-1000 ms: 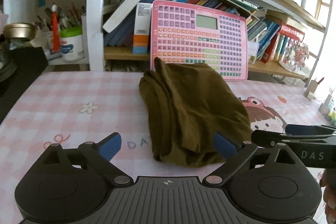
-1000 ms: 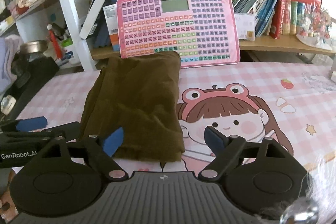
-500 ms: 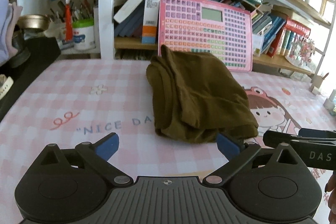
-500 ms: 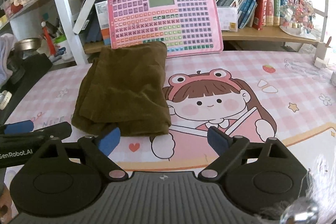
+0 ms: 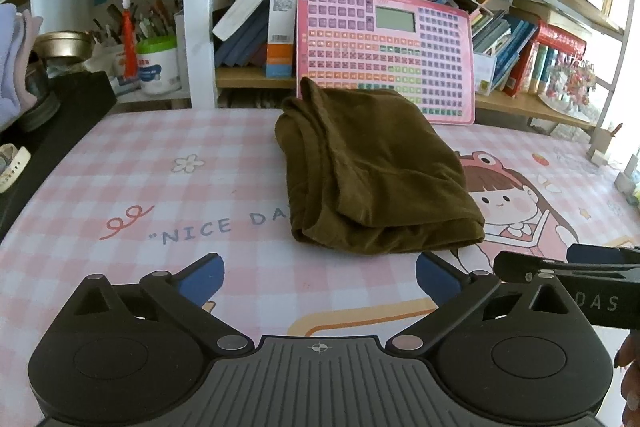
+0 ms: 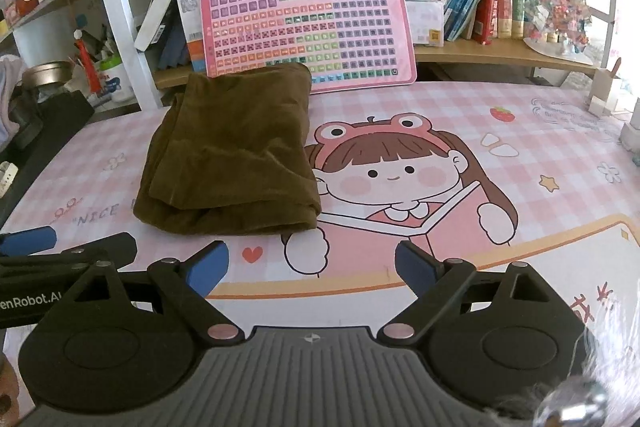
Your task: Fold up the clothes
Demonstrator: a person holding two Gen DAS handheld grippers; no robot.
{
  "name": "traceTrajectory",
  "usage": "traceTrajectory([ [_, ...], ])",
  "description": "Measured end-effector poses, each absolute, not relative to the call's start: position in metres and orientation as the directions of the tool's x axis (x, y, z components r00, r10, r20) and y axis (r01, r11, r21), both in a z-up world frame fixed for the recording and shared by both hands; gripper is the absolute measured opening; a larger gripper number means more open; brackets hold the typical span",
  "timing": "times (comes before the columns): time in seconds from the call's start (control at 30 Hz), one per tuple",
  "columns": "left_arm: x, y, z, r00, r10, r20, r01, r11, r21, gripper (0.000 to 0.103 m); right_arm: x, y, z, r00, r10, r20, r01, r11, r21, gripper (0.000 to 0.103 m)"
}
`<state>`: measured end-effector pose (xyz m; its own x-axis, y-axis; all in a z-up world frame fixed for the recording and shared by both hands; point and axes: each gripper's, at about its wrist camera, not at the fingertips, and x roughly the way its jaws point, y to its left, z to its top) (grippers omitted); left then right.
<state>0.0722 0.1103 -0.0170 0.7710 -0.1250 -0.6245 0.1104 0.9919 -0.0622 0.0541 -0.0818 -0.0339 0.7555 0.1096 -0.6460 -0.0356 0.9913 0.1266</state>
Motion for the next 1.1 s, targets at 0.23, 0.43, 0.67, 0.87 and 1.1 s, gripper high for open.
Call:
traceTrajectory([
  [0.23,0.0704,0.1102,-0.0151,0.772,-0.135,-0.621,0.122,0.99,-0.064,0.103,0.0493,-0.0808,-0.0336,0.755,0.102,-0.648,-0.025,0.992,0.127,0.09],
  [0.43,0.0702,0.1092,-0.0162,0.768,-0.142,-0.625,0.133,0.989,-0.062,0.103,0.0466,-0.0823,-0.0336,0.755,0.088,-0.649,-0.008,0.992,0.126,0.09],
  [0.67,0.0692,0.1082,-0.017,0.766,-0.142,-0.627,0.134,0.989,-0.06,0.103,0.0469,-0.0827,-0.0341,0.751,0.082,-0.655,0.0,0.992,0.125,0.091],
  [0.87,0.0696,0.1083,-0.0174,0.765,-0.139,-0.63,0.131,0.99,-0.059,0.103,0.0469,-0.0825,-0.0342,0.75,0.082,-0.657,0.001,0.992,0.125,0.091],
  [1.1,0.0692,0.1077,-0.0183,0.761,-0.135,-0.635,0.13,0.99,-0.055,0.103,0.0473,-0.0829,-0.0344,0.748,0.082,-0.659,0.002,0.992,0.125,0.091],
])
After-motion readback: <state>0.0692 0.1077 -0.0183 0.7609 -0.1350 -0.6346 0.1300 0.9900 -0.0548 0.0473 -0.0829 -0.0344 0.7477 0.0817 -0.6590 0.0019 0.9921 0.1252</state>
